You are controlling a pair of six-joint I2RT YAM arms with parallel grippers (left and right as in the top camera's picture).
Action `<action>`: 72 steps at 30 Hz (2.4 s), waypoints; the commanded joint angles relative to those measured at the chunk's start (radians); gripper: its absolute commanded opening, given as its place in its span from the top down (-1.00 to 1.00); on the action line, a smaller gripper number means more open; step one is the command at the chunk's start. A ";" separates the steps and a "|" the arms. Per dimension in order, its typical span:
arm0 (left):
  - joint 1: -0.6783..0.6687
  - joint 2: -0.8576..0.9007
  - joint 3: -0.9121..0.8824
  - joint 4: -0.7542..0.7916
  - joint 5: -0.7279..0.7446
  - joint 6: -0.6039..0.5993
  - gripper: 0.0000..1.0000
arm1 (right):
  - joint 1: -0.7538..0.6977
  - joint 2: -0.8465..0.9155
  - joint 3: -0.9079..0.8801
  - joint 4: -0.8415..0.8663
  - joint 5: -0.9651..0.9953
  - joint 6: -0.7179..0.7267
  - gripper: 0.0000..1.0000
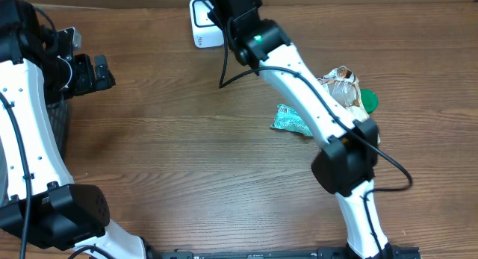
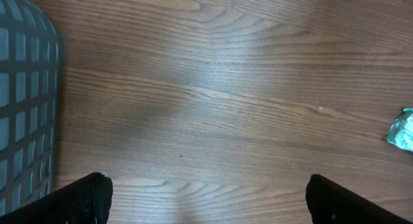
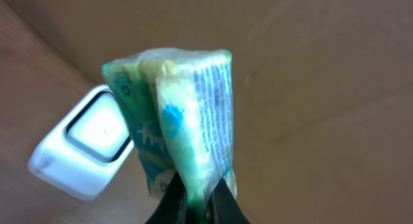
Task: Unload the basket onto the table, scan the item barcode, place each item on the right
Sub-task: 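Hold the tissue pack in front of the white scanner, then carry the tissue pack right and lower it beside the pouch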
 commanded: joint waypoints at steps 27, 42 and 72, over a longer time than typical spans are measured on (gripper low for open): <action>0.004 -0.004 0.005 0.001 -0.002 0.016 -1.00 | -0.004 0.312 0.006 0.456 -0.036 -0.293 0.92; 0.004 -0.004 0.005 0.001 -0.002 0.016 -1.00 | 0.008 0.306 0.006 0.456 -0.047 -0.288 0.92; 0.004 -0.004 0.005 0.001 -0.002 0.016 -1.00 | -0.083 -0.360 0.006 -0.597 -0.635 0.630 0.92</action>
